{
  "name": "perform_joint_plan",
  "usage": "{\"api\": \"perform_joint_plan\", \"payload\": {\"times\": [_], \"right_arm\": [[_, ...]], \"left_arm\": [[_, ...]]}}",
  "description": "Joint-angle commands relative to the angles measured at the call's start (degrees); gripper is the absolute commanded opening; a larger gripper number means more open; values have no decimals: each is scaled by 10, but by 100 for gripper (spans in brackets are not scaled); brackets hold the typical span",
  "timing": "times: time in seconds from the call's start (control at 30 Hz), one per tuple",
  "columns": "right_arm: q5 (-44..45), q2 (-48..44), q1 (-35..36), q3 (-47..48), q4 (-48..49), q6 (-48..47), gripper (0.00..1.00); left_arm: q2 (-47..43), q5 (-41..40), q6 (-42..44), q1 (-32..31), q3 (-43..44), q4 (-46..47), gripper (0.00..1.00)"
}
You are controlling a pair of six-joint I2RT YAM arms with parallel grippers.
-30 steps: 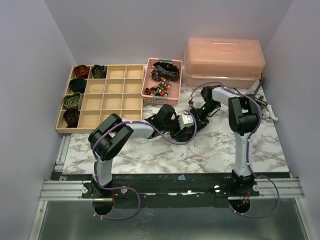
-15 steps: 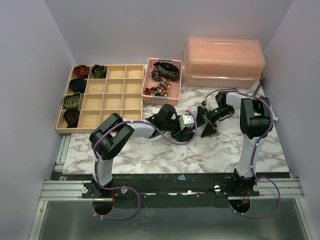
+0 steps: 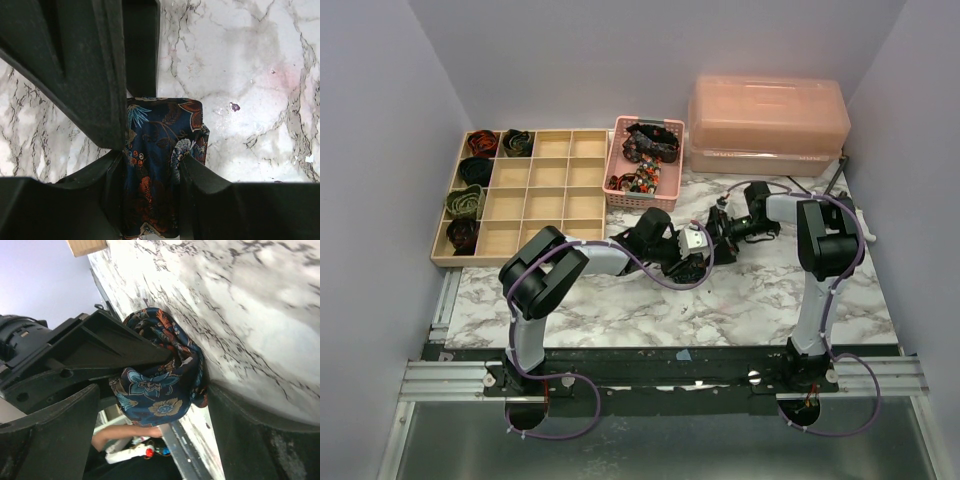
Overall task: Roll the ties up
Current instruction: Pick up the tie at the center of the board.
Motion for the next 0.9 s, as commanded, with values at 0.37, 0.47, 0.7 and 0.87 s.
{"api": "perform_joint_plan", "payload": {"times": [0.37, 0.47, 0.7, 0.87], "right_arm": [[-58, 17, 8, -29, -32, -77, 73], [-57, 33, 8, -23, -26, -75, 59], [-66, 62, 8, 6, -61, -98, 1], [-51, 44, 8, 4, -66, -118, 0]], "left_arm": [[59, -34, 20, -2, -24, -130, 0], [57, -34, 20, -2, -26, -130, 0], [54, -32, 17, -2, -25, -121, 9], [19, 4, -7, 9, -42, -66, 45]]}}
